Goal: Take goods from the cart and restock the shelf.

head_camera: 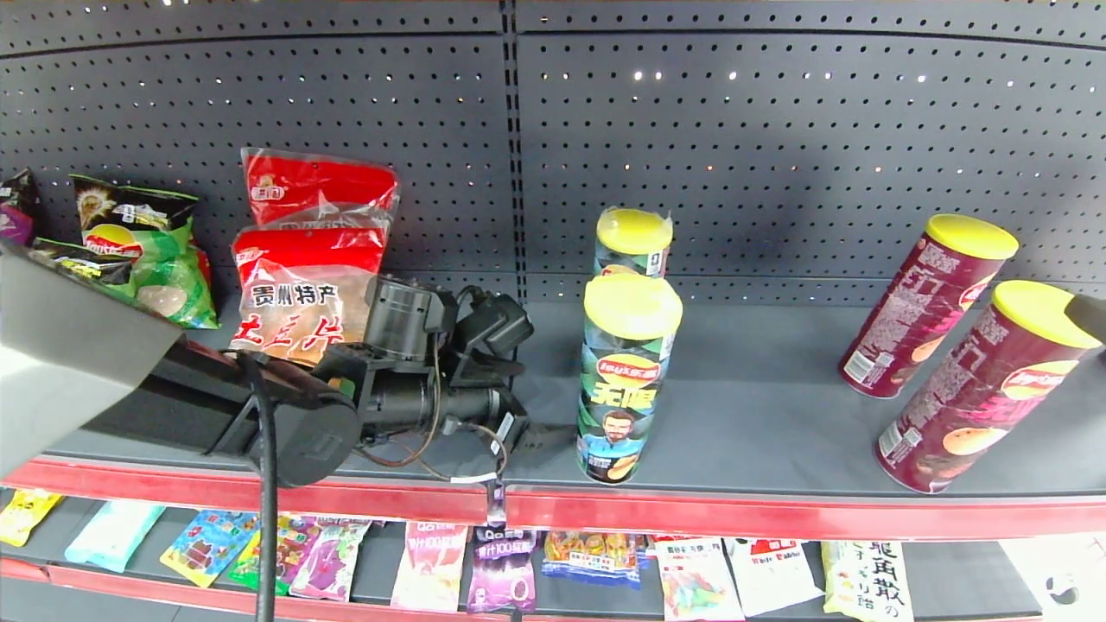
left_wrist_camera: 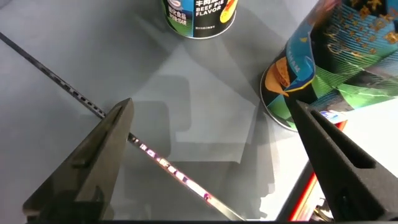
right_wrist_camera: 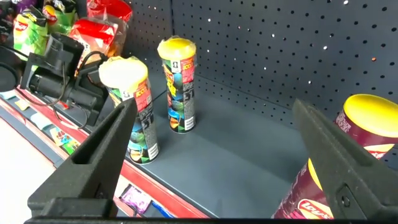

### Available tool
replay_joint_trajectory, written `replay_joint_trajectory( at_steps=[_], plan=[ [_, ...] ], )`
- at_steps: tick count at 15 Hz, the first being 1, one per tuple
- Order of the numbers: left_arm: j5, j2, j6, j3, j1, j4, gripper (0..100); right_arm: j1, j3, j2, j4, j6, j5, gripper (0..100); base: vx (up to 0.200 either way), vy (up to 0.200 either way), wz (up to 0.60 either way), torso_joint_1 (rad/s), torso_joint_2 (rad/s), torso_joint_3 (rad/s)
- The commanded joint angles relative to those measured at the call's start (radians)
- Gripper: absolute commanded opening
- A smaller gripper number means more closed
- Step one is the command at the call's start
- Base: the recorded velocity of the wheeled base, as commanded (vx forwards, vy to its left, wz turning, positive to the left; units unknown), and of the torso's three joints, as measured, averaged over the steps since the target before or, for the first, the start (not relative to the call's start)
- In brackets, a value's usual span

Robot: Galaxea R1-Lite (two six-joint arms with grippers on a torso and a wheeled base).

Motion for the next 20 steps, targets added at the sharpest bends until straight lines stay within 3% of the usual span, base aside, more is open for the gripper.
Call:
replay_joint_trajectory(
  at_steps=[1,7,9,12,14,16,17,18,20],
  plan=[
    [0.000,0.007,0.000,-0.001,-0.004,0.000,100,0.001,-0.001,0.005,-0.001,0.000,0.000,100,0.000,0.000,0.00,0.000,0.00,0.000],
    [0.000,0.007,0.000,-0.001,-0.003,-0.001,100,0.001,0.001,0.005,-0.001,0.000,0.001,100,0.000,0.000,0.00,0.000,0.00,0.000],
    [0.014,-0.044,-0.001,0.017,0.025,0.000,100,-0.007,0.016,0.003,0.001,0.000,0.000,100,0.000,0.000,0.00,0.000,0.00,0.000],
    [0.083,-0.273,-0.021,0.120,0.109,0.008,100,-0.053,0.084,-0.072,0.053,0.000,0.004,100,0.000,0.000,0.00,0.000,0.00,0.000],
    [0.191,-0.544,-0.064,0.218,0.188,0.060,100,-0.085,0.117,-0.216,0.194,0.000,0.003,100,0.000,0.000,0.00,0.000,0.00,0.000],
    [0.261,-0.771,-0.110,0.270,0.232,0.189,100,-0.088,0.117,-0.351,0.334,-0.002,0.000,100,0.000,0.000,0.00,0.000,0.00,0.000],
    [0.297,-0.928,-0.132,0.301,0.235,0.316,100,-0.102,0.116,-0.440,0.436,-0.002,-0.004,100,0.000,0.000,0.00,0.000,0.00,0.000],
    [0.371,-1.150,-0.142,0.313,0.237,0.549,100,-0.134,0.116,-0.555,0.578,-0.002,-0.014,100,0.000,0.000,0.00,0.000,0.00,0.000],
    [0.469,-1.457,-0.179,0.304,0.240,0.905,100,-0.190,0.117,-0.679,0.725,-0.002,-0.039,100,0.000,0.000,0.00,0.000,0.00,0.000]
  ],
)
